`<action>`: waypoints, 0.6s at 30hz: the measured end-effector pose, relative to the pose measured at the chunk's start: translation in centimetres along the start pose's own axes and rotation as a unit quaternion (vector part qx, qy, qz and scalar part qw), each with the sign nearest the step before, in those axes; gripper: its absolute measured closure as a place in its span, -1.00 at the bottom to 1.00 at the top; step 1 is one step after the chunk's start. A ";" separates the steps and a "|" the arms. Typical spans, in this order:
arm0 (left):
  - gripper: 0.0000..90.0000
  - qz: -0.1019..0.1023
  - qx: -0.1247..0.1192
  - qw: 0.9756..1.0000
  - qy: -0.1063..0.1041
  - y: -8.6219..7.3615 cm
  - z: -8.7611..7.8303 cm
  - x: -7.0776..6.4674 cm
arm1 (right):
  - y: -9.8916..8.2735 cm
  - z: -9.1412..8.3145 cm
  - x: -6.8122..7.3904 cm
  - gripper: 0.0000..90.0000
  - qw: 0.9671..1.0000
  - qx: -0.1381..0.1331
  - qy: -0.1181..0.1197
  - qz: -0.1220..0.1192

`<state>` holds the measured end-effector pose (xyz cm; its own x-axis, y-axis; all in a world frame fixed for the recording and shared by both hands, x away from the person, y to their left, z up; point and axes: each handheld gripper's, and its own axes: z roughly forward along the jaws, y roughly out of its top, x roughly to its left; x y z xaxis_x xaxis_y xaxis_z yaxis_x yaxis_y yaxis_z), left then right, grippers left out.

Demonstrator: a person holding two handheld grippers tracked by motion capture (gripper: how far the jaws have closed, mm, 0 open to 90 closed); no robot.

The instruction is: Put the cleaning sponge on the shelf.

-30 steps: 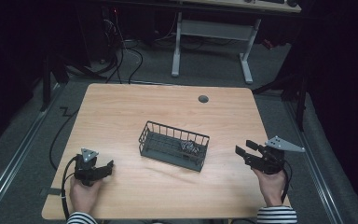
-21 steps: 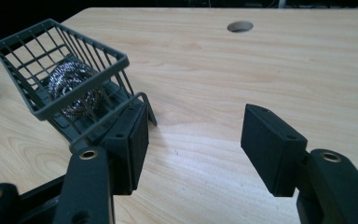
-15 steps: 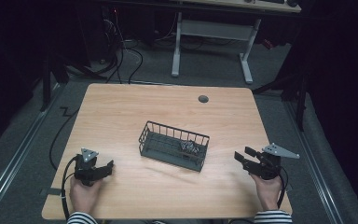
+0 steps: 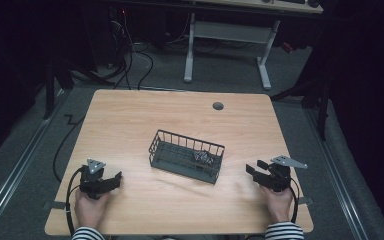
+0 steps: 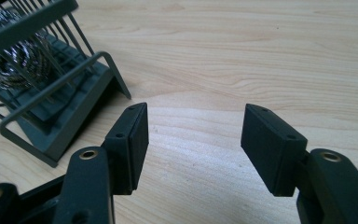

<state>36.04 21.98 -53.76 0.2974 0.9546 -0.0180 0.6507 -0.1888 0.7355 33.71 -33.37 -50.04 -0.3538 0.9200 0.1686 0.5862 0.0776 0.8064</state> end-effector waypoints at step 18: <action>-0.53 -0.002 0.000 1.000 0.002 0.0 0.0 0.0 | -1.2 2.6 0.8 -0.11 0.998 0.046 -0.027 -0.033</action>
<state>36.10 21.99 -53.75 0.2932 0.9559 -0.0183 0.6519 -0.1858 0.7352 34.65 -31.75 -52.32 -0.3553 0.9310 0.0843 0.6285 0.1711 0.7587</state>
